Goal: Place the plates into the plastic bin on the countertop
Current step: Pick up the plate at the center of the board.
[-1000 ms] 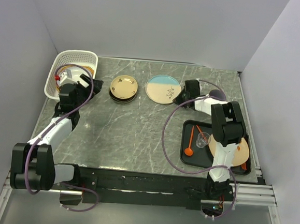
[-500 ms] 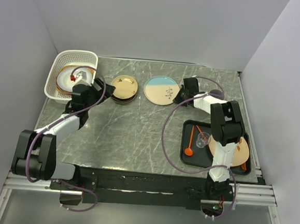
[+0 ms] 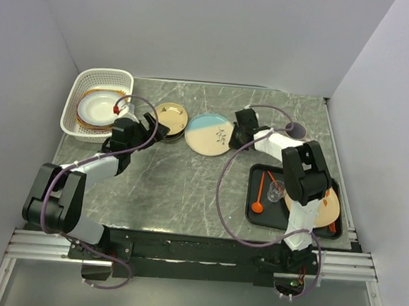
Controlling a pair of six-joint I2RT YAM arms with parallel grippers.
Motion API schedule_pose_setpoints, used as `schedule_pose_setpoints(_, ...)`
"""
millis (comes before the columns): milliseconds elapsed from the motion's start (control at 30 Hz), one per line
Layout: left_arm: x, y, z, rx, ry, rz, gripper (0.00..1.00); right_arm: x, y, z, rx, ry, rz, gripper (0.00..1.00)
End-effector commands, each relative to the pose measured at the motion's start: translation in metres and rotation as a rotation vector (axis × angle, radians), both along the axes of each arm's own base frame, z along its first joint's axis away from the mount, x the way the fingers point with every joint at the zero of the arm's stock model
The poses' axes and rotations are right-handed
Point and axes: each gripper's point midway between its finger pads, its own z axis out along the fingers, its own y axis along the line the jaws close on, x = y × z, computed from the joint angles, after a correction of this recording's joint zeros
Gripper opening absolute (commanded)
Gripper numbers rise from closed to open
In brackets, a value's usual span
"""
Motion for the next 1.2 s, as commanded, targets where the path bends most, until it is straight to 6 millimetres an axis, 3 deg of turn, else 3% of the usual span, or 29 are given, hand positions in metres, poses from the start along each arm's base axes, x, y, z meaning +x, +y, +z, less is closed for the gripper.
schedule_pose_setpoints(0,0.012,-0.010,0.021,-0.005,-0.074,-0.023,0.99,-0.091,-0.003,-0.042,-0.124,0.274,0.145,0.00)
schedule_pose_setpoints(233,0.001,-0.023,-0.008,-0.004,-0.015,-0.059,0.98,-0.133,0.004,-0.047,-0.164,0.316,0.201,0.00)
schedule_pose_setpoints(467,-0.011,-0.037,-0.040,-0.027,0.056,-0.102,0.92,-0.152,0.001,-0.043,-0.230,0.324,0.238,0.00)
schedule_pose_setpoints(633,-0.022,-0.039,-0.058,-0.029,0.100,-0.123,0.84,-0.154,0.004,-0.047,-0.231,0.329,0.264,0.00)
schedule_pose_setpoints(700,-0.028,-0.043,-0.064,-0.041,0.112,-0.153,0.76,-0.153,0.004,-0.049,-0.234,0.330,0.269,0.00)
schedule_pose_setpoints(867,-0.036,-0.054,-0.080,-0.049,0.159,-0.229,0.66,-0.148,0.002,-0.049,-0.262,0.317,0.283,0.00)
schedule_pose_setpoints(1000,-0.039,-0.064,-0.095,-0.030,0.238,-0.316,0.67,-0.140,-0.006,-0.045,-0.326,0.284,0.291,0.00)
schedule_pose_setpoints(1167,-0.042,-0.075,-0.113,-0.048,0.295,-0.388,0.67,-0.136,-0.001,-0.038,-0.332,0.262,0.316,0.00)
